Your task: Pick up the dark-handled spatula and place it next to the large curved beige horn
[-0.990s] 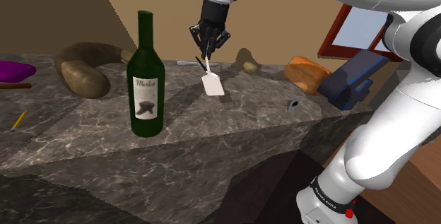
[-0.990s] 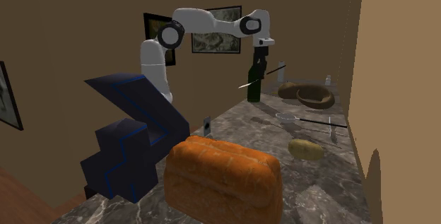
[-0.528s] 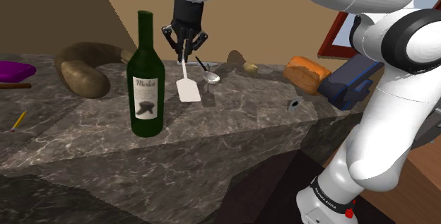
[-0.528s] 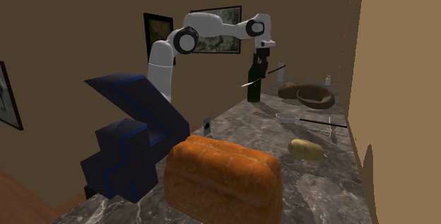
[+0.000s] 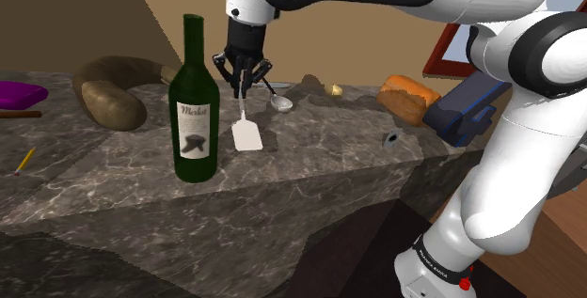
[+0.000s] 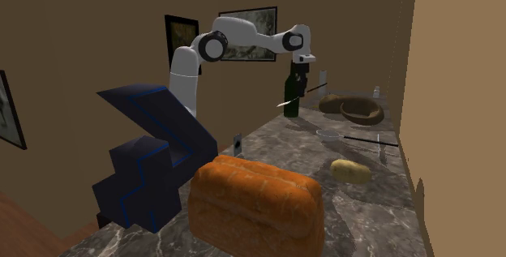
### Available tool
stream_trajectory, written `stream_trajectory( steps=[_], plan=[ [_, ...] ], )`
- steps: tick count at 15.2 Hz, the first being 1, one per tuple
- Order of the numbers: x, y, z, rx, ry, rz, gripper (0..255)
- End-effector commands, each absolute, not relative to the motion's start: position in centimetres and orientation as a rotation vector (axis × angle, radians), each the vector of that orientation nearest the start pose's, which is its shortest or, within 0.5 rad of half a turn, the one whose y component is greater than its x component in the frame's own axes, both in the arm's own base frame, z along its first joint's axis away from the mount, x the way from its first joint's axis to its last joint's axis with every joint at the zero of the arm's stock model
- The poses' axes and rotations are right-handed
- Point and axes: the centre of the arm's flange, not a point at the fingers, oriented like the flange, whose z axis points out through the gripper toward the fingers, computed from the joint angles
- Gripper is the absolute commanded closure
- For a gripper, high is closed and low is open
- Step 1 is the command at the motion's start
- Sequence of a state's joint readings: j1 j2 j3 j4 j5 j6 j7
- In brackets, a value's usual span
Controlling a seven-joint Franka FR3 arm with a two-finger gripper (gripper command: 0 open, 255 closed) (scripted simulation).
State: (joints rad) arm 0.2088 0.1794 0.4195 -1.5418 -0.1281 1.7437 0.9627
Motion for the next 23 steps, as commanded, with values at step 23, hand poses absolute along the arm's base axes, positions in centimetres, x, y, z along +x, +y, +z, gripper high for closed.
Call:
stream_trajectory(
  steps=[23],
  plan=[
    [51.7, 33.7, 42.9, -3.109, 0.505, -0.103, 255]
  ],
)
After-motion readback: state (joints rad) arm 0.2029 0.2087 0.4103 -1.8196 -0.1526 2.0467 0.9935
